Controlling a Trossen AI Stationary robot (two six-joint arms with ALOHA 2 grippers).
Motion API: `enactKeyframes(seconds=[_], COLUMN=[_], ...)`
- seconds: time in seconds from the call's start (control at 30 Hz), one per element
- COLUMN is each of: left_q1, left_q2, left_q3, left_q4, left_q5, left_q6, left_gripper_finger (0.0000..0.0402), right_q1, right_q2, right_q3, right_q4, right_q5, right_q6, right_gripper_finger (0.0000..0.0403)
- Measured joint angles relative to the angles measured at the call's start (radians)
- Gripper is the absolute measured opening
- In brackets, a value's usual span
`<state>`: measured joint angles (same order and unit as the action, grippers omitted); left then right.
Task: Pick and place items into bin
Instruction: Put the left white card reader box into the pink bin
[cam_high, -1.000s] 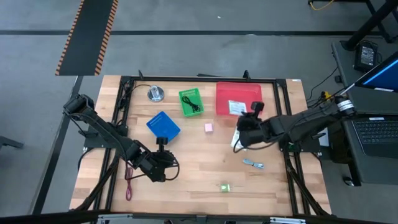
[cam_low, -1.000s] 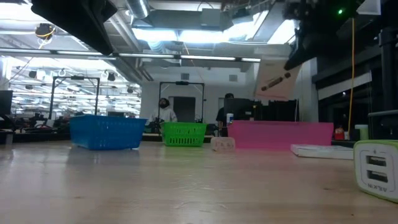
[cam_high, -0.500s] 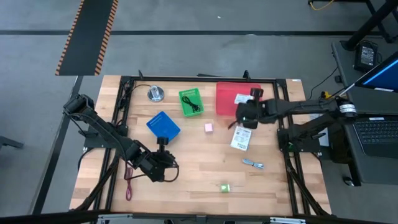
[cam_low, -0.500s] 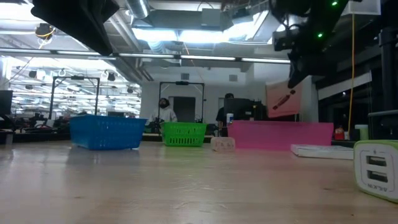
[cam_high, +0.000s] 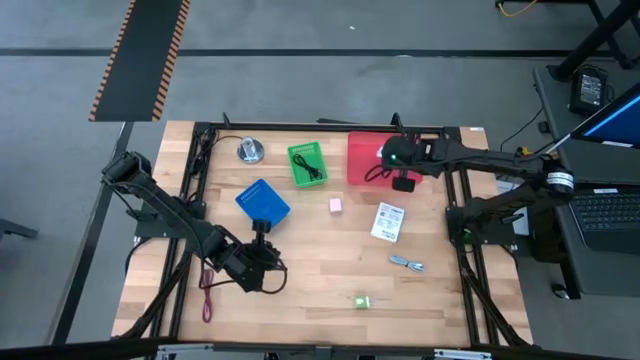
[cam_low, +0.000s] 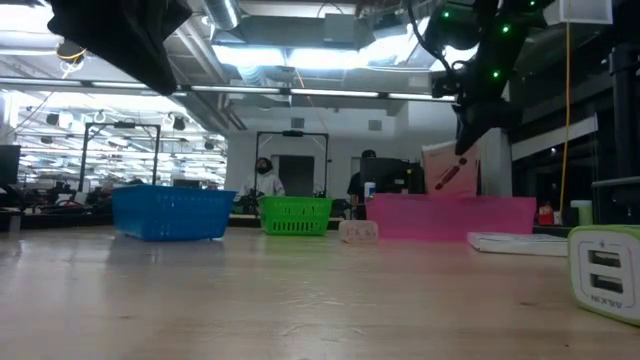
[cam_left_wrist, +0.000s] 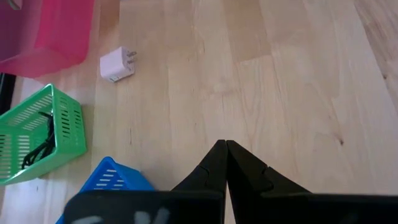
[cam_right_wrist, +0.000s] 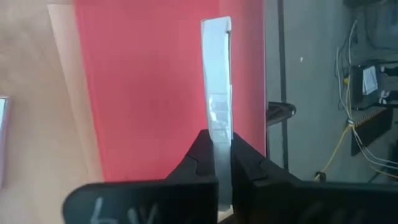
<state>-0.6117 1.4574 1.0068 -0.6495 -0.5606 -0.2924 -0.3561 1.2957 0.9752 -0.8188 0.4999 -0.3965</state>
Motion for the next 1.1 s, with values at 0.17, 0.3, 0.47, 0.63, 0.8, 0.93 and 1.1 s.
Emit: enactKeyframes(seconds=[0.17,0.3,0.47,0.63,0.8,0.93,1.1], left_q1=[0.001,0.009,0.026,0.041,0.051,0.052,0.052], left_q2=[0.0,-0.002,-0.005,-0.005,-0.005,-0.005,-0.005], left_q3=[-0.016,-0.017,-0.017,-0.017,-0.017,-0.017,-0.017], left_q4=[-0.014,-0.017,-0.015,-0.013,-0.011,-0.003,-0.004], left_q5=[-0.004,-0.035,-0.044,-0.046,-0.046,-0.046,-0.046], left_q6=[0.0,0.0,0.0,0.0,-0.006,-0.009,-0.008], left_gripper_finger=[0.0002,0.0002,0.0002,0.0002,0.0002,0.0002,0.0002], right_q1=[-0.058,-0.093,-0.134,-0.176,-0.196,-0.207,-0.218], right_q2=[-0.025,-0.066,-0.103,-0.117,-0.117,-0.117,-0.116], right_q3=[-0.087,-0.188,-0.255,-0.3,-0.339,-0.356,-0.361], right_q4=[0.122,0.254,0.298,0.313,0.415,0.446,0.424], right_q5=[-0.011,-0.025,-0.035,-0.087,-0.091,-0.095,-0.095], right_q6=[-0.065,-0.133,-0.17,-0.173,-0.241,-0.279,-0.288], right_gripper_finger=[0.0,0.0,0.0,0.0,0.0,0.0,0.0002])
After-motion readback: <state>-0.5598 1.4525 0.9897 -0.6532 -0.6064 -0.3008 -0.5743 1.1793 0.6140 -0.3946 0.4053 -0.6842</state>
